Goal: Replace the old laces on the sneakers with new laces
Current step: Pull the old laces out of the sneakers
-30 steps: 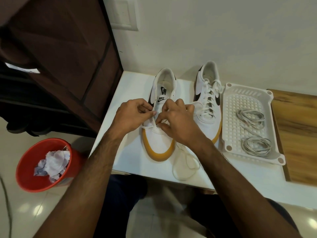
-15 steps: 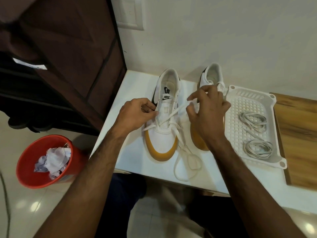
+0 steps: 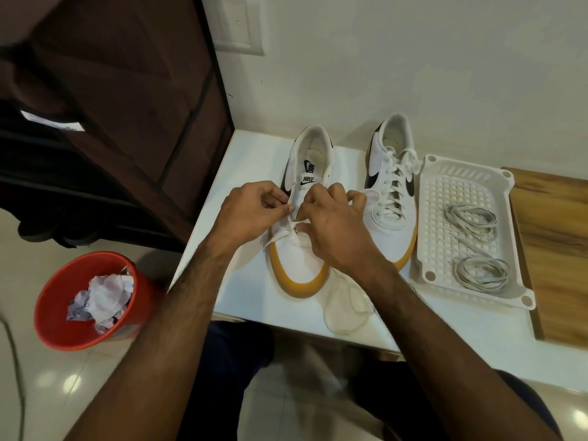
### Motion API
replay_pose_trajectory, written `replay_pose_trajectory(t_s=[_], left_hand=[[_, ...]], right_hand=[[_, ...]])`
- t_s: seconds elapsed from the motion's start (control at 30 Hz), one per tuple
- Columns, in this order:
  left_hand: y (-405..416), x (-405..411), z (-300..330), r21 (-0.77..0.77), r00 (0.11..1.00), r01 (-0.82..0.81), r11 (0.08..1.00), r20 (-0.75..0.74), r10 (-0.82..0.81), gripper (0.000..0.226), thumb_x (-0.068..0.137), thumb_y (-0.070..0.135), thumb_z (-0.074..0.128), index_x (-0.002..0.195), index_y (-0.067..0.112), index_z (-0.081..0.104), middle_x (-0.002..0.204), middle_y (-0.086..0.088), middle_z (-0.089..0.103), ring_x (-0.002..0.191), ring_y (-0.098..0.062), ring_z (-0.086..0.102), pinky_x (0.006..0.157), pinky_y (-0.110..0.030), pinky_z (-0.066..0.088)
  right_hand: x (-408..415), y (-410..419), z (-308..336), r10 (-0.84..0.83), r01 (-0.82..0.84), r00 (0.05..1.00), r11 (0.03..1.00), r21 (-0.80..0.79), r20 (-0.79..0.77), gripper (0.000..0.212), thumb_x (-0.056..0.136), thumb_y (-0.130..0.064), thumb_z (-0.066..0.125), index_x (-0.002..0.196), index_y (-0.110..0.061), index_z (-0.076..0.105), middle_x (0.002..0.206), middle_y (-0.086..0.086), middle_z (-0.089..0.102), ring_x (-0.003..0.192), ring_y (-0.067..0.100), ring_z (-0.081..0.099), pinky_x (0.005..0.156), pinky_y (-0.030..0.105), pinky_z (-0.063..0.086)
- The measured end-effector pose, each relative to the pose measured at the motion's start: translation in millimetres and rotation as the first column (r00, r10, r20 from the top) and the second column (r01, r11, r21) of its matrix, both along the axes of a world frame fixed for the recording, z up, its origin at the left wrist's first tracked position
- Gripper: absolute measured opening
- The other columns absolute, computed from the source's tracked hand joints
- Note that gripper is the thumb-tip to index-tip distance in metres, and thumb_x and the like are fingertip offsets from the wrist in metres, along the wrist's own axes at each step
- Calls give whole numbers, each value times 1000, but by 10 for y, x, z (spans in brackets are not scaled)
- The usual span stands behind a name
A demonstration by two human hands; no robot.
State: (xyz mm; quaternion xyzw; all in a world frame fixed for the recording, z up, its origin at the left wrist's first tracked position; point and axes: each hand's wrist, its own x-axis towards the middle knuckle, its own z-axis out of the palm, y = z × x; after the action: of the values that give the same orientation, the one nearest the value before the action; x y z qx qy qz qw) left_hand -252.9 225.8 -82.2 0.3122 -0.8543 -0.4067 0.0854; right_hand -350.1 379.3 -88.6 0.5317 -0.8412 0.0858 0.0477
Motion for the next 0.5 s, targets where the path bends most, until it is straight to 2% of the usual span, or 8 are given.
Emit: replay_pose_trajectory(t_s=[0.1, 0.17, 0.33, 0.5], left_hand=[[-12, -4, -6, -15, 1000, 6, 1000, 20, -6, 22, 82, 41, 82, 95, 26, 73, 84, 14, 72, 83, -4, 68, 80, -28, 57], [-22, -10, -12, -18, 1000, 12, 1000, 27, -11, 22, 82, 41, 82, 96, 27, 73, 83, 15, 71, 82, -4, 68, 79, -28, 57], [19, -44, 4, -34, 1000, 4, 999, 22, -3, 22, 83, 40, 80, 97, 26, 72, 84, 16, 71, 80, -2, 66, 68, -17, 45], [29, -46, 3, -49, 1000, 5, 999, 30, -3, 21, 84, 40, 79, 98, 25, 71, 86, 15, 71, 80, -3, 66, 69, -17, 46]], right_hand=[[-46, 38, -12, -44, 35, 992, 997, -72, -122, 14, 91, -27, 66, 99, -16, 68, 112, 4, 57, 103, 27, 52, 88, 44, 24], [-147, 104, 43, -101, 81, 986, 987, -140, -135, 13, 96, -24, 59, 103, -16, 65, 116, 5, 56, 107, 27, 47, 91, 44, 23], [-231, 229, 95, -182, 169, 981, 972, -166, -66, 10, 97, -16, 63, 107, -15, 64, 118, 7, 54, 111, 29, 48, 99, 48, 22], [-191, 168, 98, -177, 177, 984, 972, -156, 14, 19, 95, -16, 64, 114, -19, 63, 121, 4, 54, 112, 29, 48, 97, 48, 25]])
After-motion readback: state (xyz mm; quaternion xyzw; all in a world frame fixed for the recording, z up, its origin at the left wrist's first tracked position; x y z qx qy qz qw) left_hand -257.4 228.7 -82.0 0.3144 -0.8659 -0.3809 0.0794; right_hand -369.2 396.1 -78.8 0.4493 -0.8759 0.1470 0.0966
